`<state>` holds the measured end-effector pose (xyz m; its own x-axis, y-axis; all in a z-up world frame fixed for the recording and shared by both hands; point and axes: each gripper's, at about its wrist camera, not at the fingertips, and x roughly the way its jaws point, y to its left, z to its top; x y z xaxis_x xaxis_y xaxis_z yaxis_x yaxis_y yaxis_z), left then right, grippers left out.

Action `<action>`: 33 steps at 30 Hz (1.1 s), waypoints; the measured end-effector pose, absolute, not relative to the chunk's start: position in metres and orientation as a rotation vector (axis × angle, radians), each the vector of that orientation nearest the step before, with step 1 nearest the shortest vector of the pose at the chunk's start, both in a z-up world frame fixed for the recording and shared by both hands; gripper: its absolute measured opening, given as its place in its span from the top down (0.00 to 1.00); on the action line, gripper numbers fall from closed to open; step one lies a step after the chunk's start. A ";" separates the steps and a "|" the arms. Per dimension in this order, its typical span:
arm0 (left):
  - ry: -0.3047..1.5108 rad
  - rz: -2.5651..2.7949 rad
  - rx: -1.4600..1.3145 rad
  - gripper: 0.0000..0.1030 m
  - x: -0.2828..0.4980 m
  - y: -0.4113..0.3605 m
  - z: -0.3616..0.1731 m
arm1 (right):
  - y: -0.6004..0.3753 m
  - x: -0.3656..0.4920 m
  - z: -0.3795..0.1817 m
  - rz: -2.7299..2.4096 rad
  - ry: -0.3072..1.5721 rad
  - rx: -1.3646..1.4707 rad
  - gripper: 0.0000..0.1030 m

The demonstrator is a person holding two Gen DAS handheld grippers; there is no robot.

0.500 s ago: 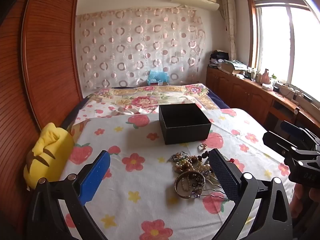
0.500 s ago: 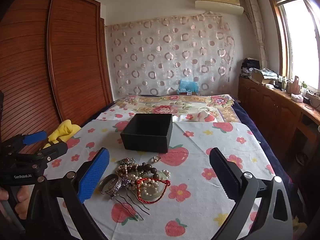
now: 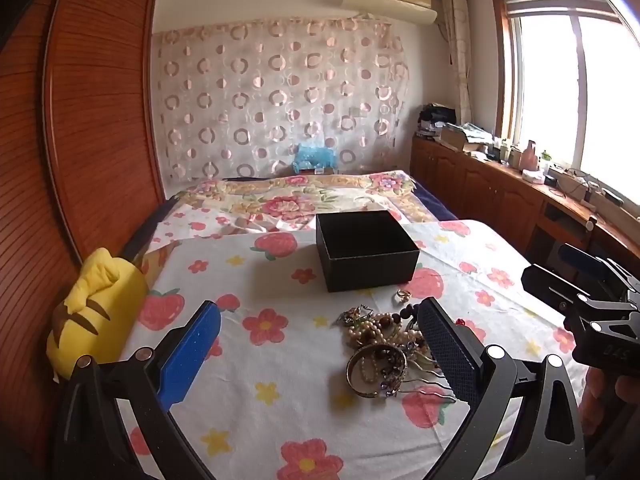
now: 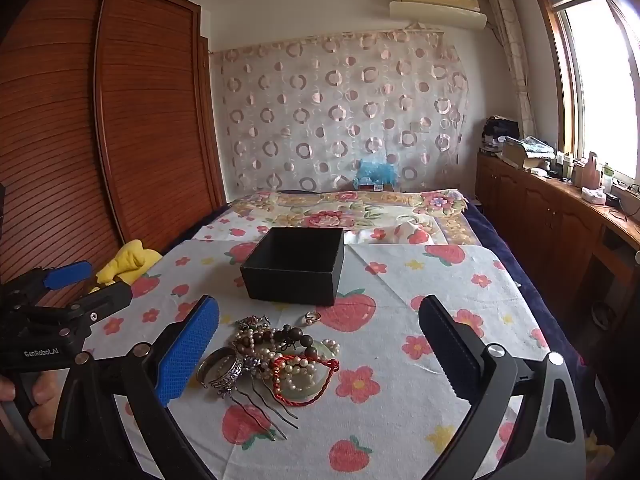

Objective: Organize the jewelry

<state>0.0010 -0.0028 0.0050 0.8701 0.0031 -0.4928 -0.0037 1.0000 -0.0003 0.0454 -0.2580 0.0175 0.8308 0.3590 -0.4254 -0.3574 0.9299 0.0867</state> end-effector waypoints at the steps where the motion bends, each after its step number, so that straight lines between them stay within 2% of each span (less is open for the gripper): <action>1: 0.514 0.004 -0.002 0.07 0.000 -0.004 0.008 | -0.258 0.045 0.018 0.380 0.452 0.003 0.02; 33: 0.502 0.003 -0.003 0.07 -0.005 -0.005 0.013 | -0.259 0.045 0.018 0.381 0.449 0.005 0.02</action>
<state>-0.0051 -0.0050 0.0127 0.8765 0.0020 -0.4814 -0.0035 1.0000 -0.0022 0.0449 -0.2586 0.0177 0.8316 0.3603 -0.4226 -0.3583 0.9295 0.0874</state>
